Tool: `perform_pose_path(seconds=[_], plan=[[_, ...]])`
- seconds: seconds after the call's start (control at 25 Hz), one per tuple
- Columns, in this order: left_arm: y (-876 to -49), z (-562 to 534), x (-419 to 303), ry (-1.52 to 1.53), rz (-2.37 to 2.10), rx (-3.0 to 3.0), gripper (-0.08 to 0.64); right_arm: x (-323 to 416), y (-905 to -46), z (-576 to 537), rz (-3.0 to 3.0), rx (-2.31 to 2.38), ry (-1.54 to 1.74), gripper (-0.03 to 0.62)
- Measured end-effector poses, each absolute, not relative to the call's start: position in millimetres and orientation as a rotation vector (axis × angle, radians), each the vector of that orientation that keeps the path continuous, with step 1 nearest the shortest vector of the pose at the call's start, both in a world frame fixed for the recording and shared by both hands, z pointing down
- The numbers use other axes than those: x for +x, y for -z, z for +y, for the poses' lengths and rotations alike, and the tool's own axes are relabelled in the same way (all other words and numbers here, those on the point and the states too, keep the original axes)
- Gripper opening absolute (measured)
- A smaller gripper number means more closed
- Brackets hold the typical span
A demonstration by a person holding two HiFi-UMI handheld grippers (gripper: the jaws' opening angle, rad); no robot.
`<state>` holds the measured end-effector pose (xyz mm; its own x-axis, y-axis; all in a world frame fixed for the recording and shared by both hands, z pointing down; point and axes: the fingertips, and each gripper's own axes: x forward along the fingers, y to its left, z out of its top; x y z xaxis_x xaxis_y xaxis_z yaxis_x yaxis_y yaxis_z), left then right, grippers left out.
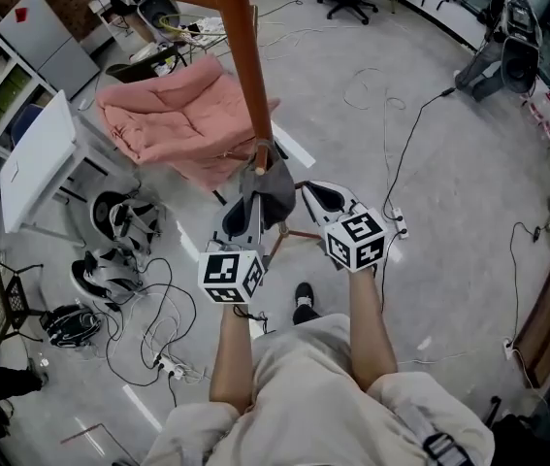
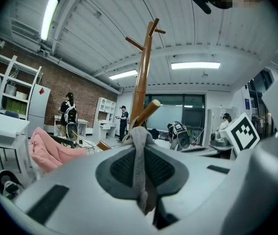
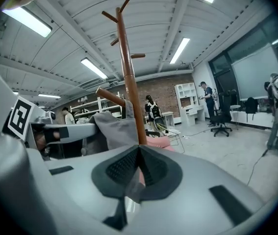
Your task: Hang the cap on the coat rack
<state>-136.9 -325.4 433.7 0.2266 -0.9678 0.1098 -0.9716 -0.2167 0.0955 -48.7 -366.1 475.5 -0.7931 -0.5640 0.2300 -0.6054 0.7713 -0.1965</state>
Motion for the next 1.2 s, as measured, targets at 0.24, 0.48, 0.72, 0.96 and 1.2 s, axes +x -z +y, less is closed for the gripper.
perform_pose_path(seconds=[0.24,0.48,0.72,0.96,1.2], plan=[[-440,-327,-142,-0.041,-1.888,2.319,0.029,-54,-475,-366,-2.821,0.894,-0.385,0.005],[-459,-334,-137,-0.093,-1.843,2.333,0.029,-54,-481,-373,-2.803,0.904,-0.383,0.004],[-486,-335,-132,-0.218,-1.760,2.333,0.032,-51,-479,-371,-2.789,0.973,-0.405,0.005],[-482,-325,-136,-0.234,-1.734,2.379,0.111,-43,-490,-357,-2.746,1.071,-0.461,0.005],[-477,-304,-134,-0.233,-1.659,2.439,0.149,-31,-497,-332,-2.702,1.175,-0.521,0.005]])
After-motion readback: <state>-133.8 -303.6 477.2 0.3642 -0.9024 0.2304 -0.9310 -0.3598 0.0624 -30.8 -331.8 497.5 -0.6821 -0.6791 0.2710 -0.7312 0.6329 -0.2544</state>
